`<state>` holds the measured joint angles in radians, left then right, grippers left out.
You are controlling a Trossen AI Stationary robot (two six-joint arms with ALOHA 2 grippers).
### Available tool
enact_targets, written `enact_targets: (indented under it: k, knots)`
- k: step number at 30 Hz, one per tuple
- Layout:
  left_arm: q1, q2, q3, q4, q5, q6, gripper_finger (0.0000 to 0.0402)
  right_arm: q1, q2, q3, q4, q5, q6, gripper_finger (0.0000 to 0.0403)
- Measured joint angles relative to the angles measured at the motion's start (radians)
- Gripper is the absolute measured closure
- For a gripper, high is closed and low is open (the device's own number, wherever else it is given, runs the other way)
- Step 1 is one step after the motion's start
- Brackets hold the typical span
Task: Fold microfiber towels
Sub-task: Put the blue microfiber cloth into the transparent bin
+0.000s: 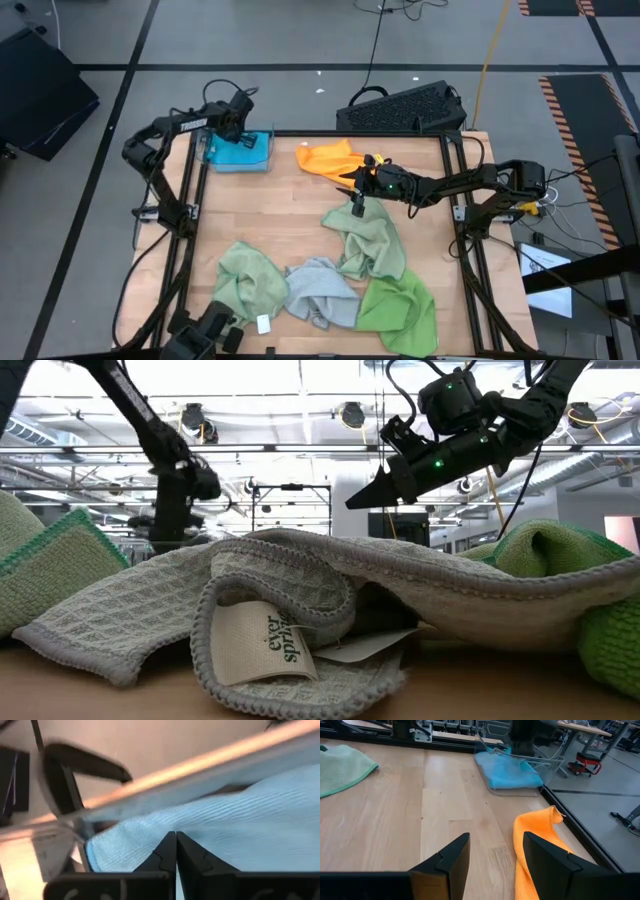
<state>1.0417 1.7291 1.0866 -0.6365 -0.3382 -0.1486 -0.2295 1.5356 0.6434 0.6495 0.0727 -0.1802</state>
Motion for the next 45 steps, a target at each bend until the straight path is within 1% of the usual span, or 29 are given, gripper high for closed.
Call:
enact_targets:
  k: [3,5,8,10,13,17,21,24,27,30,32,34,37,39,42,45]
  knots:
    - [-0.041,-0.058,0.000,0.006,0.002,-0.023,0.0397,0.000,0.000,0.000,-0.004,0.000,0.002,0.0227]
    - [-0.068,-0.067,0.002,0.034,0.039,-0.026,0.0398,0.000,0.000,0.000,-0.004,0.000,0.003,0.0227]
    - [-0.103,-0.040,0.002,0.120,0.097,0.004,0.0394,0.000,0.000,0.000,-0.004,0.000,0.003,0.0227]
    - [-0.114,-0.007,0.002,0.163,0.110,0.012,0.0395,0.000,0.000,0.000,-0.004,0.000,0.003,0.0227]
    - [-0.111,0.046,0.002,0.179,0.110,0.007,0.0399,0.000,0.000,0.000,-0.005,0.000,0.014,0.0227]
    - [-0.098,0.109,0.001,0.179,0.129,0.005,0.0392,0.000,0.000,0.000,-0.012,0.000,0.019,0.0227]
    - [-0.096,0.127,0.003,0.183,0.128,0.009,0.0394,0.000,0.000,0.000,-0.012,0.000,0.015,0.0227]
    - [-0.100,0.109,0.002,0.167,0.129,0.020,0.0398,0.000,0.000,0.000,-0.013,0.000,0.012,0.0227]
    - [-0.100,0.047,-0.001,0.119,0.127,0.019,0.0392,0.000,0.000,0.000,-0.012,0.000,0.009,0.0227]
    - [-0.100,-0.022,0.000,0.068,0.090,0.006,0.0389,0.000,0.000,0.000,-0.013,0.000,0.007,0.0227]
    - [-0.100,-0.052,0.000,0.026,0.057,-0.019,0.0394,0.000,0.000,0.000,-0.013,0.000,0.004,0.0227]
    - [-0.100,-0.070,0.000,-0.022,0.024,-0.053,0.0398,0.000,0.000,0.000,-0.015,0.000,0.003,0.0227]
    - [-0.088,-0.066,-0.002,-0.065,-0.031,-0.082,0.0394,0.000,0.000,0.000,-0.017,0.000,0.003,0.0227]
    - [-0.068,-0.054,-0.015,-0.058,-0.053,-0.085,0.0391,0.000,0.000,0.000,-0.019,0.000,0.003,0.0227]
    - [-0.029,-0.033,-0.040,-0.059,-0.054,-0.084,0.0397,0.000,0.000,0.000,-0.031,0.000,0.003,0.0227]
    - [0.001,-0.028,-0.067,0.006,-0.056,-0.079,0.0396,0.000,0.000,-0.001,-0.038,0.000,0.003,0.0227]
